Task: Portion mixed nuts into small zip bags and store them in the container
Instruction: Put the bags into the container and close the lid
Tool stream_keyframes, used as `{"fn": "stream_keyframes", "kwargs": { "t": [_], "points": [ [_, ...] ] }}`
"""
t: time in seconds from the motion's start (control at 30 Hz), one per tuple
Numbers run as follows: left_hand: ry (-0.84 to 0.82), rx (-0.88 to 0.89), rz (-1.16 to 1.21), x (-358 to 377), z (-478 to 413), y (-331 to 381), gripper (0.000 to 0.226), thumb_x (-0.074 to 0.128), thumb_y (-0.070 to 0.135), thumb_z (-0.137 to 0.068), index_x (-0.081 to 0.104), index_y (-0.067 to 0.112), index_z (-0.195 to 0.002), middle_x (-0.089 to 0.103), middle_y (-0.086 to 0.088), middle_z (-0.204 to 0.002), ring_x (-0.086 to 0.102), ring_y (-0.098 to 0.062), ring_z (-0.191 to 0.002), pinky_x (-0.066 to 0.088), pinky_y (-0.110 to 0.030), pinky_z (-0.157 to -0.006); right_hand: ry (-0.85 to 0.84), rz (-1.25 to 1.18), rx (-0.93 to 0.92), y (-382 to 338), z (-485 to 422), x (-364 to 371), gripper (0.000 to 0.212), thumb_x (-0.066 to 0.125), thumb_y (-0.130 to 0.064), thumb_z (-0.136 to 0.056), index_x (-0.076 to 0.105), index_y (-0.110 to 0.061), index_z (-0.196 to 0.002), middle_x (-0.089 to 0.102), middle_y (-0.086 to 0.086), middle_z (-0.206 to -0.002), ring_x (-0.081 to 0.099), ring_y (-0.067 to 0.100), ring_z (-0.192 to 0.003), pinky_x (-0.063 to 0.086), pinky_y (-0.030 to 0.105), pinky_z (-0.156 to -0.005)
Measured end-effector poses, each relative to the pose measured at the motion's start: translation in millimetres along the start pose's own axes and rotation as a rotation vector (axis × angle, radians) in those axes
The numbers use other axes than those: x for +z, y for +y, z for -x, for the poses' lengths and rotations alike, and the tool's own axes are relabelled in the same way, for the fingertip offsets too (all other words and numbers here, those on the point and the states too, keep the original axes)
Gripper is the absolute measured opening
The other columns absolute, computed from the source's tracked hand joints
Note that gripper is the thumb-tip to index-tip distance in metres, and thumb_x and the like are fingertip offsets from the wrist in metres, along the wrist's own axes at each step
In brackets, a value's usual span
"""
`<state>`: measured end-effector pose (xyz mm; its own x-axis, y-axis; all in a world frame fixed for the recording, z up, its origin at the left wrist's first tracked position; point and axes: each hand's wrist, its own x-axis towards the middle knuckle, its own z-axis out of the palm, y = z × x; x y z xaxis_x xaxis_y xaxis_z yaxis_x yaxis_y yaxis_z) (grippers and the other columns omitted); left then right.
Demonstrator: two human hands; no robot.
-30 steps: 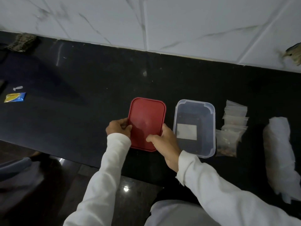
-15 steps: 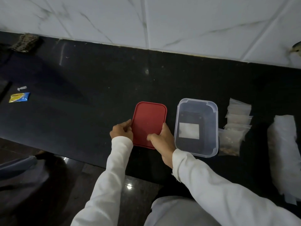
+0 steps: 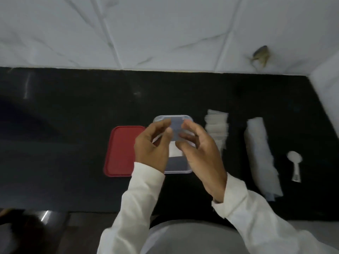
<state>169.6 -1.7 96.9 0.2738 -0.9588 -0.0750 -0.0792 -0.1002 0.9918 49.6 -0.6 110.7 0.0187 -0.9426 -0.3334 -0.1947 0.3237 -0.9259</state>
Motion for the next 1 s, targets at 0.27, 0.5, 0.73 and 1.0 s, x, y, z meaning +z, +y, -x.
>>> {"fn": "stream_keyframes", "kwargs": {
  "t": [0.27, 0.5, 0.73, 1.0],
  "points": [
    [-0.399, -0.148, 0.027, 156.8, 52.4, -19.3, 0.024, 0.062, 0.009, -0.093, 0.066, 0.027, -0.108, 0.069, 0.011, -0.107, 0.064, 0.003, -0.098, 0.05, -0.014, -0.088, 0.482, 0.241, -0.09, 78.4, 6.5, -135.6, 0.04, 0.064, -0.016, -0.09, 0.055, -0.025, -0.128, 0.053, -0.007, -0.127, 0.056, 0.003, -0.111, 0.05, 0.022, -0.092],
    [-0.412, -0.48, -0.164, 239.2, 54.3, -75.7, 0.037, 0.053, 0.029, -0.098, 0.051, 0.022, -0.135, 0.059, 0.0, -0.128, 0.056, -0.014, -0.114, 0.043, -0.027, -0.101, 0.357, 0.569, 0.175, 141.2, -16.0, -197.1, 0.078, 0.069, -0.046, -0.082, 0.031, -0.021, -0.145, 0.034, 0.005, -0.148, 0.037, 0.023, -0.134, 0.035, 0.031, -0.102],
    [-0.327, -0.628, -0.121, 264.5, 42.2, -89.2, 0.046, 0.057, 0.033, -0.094, 0.049, 0.02, -0.137, 0.061, 0.003, -0.12, 0.057, -0.018, -0.114, 0.045, -0.034, -0.103, 0.172, 0.48, 0.27, 156.5, -33.7, -209.1, 0.06, 0.063, -0.046, -0.086, 0.037, -0.035, -0.139, 0.049, -0.012, -0.11, 0.049, 0.007, -0.099, 0.036, 0.02, -0.079],
    [-0.276, -0.657, -0.057, 274.4, 44.7, -87.1, 0.028, 0.068, 0.033, -0.087, 0.064, 0.021, -0.113, 0.067, -0.001, -0.11, 0.063, -0.02, -0.104, 0.051, -0.031, -0.089, 0.23, 0.162, 0.265, 161.8, -20.5, -224.6, 0.026, 0.064, -0.028, -0.089, 0.061, -0.027, -0.114, 0.068, -0.002, -0.103, 0.066, 0.019, -0.094, 0.052, 0.037, -0.083]
  ]
}}
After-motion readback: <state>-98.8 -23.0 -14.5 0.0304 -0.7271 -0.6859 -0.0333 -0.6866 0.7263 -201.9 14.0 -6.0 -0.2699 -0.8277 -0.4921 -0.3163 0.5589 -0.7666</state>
